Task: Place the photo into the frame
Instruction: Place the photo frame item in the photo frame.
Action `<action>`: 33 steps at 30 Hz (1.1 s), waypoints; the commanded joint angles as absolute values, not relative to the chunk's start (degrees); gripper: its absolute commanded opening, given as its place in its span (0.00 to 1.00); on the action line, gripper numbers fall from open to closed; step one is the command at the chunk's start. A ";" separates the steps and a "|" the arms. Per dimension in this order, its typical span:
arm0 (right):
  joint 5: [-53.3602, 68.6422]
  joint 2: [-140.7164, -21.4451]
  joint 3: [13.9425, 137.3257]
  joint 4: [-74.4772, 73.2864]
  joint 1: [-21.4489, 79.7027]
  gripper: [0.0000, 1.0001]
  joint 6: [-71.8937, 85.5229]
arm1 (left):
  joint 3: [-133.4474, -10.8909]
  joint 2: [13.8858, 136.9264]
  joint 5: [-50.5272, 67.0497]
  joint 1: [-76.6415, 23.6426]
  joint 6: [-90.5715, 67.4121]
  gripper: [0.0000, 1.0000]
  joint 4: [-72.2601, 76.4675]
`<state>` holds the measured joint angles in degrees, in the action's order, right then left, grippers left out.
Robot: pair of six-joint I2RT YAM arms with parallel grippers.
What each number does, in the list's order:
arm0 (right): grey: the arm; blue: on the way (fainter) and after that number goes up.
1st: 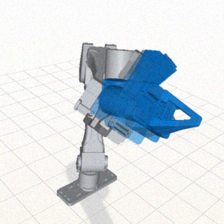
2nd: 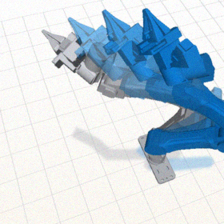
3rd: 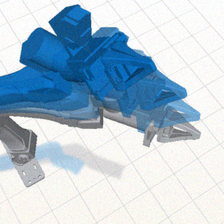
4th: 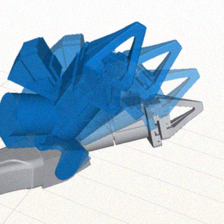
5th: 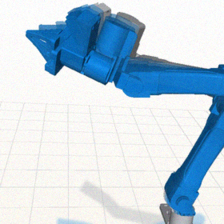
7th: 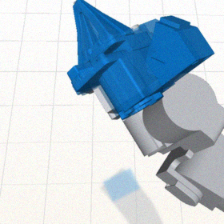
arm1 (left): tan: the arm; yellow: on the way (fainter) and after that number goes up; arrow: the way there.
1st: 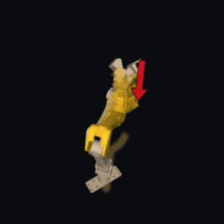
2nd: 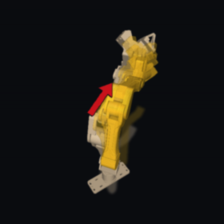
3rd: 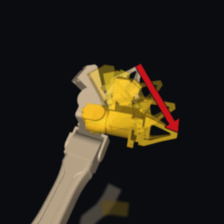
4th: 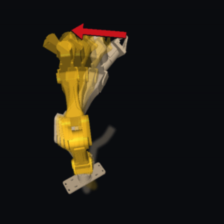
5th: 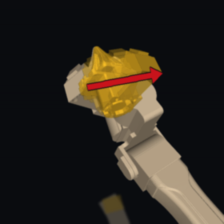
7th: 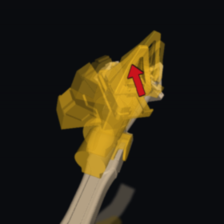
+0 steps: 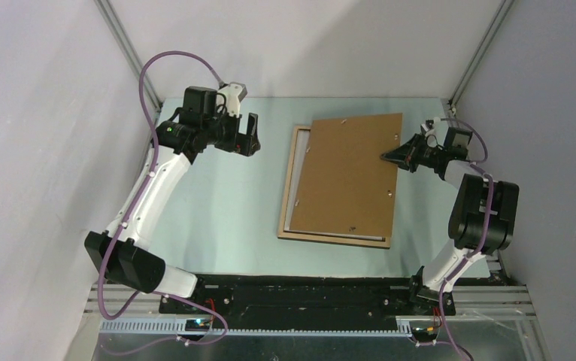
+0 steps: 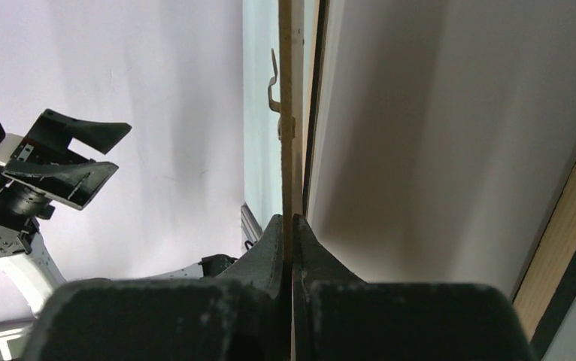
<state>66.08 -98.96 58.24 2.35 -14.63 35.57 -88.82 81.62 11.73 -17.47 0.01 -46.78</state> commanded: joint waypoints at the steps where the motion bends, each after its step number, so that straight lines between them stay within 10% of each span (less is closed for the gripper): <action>1: 68.80 -100.13 62.21 6.11 -13.94 0.00 38.53 | -88.48 79.92 11.79 -17.18 0.44 1.00 -44.98; 33: 69.12 -108.49 67.74 8.98 -10.31 0.00 41.16 | -88.03 79.54 11.76 -17.21 0.61 1.00 -44.95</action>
